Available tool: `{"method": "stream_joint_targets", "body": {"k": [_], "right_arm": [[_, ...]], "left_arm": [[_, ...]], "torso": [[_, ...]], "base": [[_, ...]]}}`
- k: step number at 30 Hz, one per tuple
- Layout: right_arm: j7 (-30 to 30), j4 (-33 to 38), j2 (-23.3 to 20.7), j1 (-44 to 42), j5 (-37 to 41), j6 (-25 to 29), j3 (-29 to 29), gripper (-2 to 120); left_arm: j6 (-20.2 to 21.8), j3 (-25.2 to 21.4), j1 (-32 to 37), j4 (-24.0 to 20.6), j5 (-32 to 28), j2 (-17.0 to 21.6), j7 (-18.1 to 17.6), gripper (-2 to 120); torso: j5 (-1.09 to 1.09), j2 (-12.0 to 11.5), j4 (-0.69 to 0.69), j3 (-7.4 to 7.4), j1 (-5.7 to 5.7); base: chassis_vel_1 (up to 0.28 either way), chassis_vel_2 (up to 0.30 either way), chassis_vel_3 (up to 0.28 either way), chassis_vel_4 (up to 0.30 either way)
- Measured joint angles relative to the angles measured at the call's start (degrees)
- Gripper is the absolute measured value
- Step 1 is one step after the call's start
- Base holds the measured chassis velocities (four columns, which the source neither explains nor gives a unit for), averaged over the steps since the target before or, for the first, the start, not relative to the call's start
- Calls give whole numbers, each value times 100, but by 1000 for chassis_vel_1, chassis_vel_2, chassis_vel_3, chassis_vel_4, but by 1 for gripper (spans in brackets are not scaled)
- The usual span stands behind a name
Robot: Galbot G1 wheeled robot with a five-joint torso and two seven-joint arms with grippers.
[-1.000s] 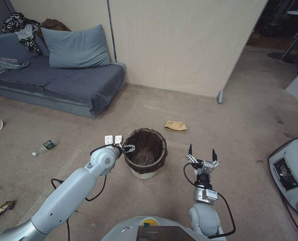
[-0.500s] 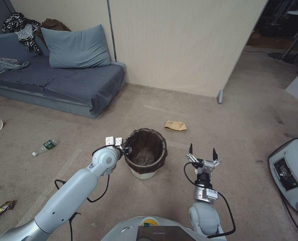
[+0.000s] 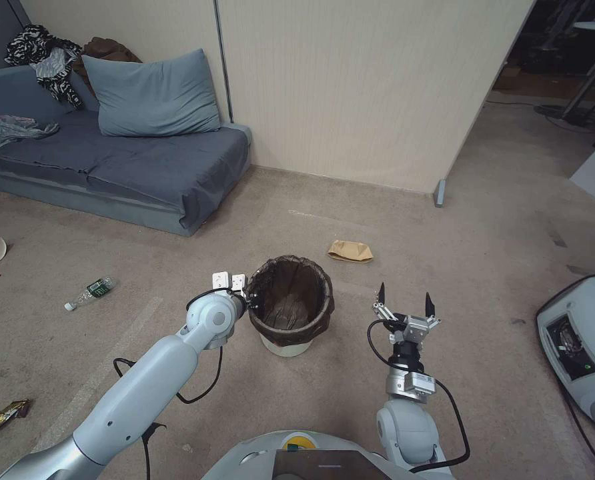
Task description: Pick up the trash bin, then pick up the garbage from the floor and place it into the trash bin.
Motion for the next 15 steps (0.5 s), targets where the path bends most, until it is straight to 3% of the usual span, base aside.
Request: {"method": "stream_joint_targets", "body": {"k": [5, 15], "right_arm": [[11, 4, -8, -10, 6, -4, -1, 100], [39, 0, -2, -31, 3, 38, 19, 100]], "left_arm": [[0, -7, 1, 0, 4, -13, 5, 0], [-33, -20, 5, 10, 88, -20, 59, 0]], "torso": [[-2, 0, -1, 0, 0], [-2, 0, -1, 0, 0]], "base": [[0, 0, 0, 0], [0, 0, 0, 0]]}}
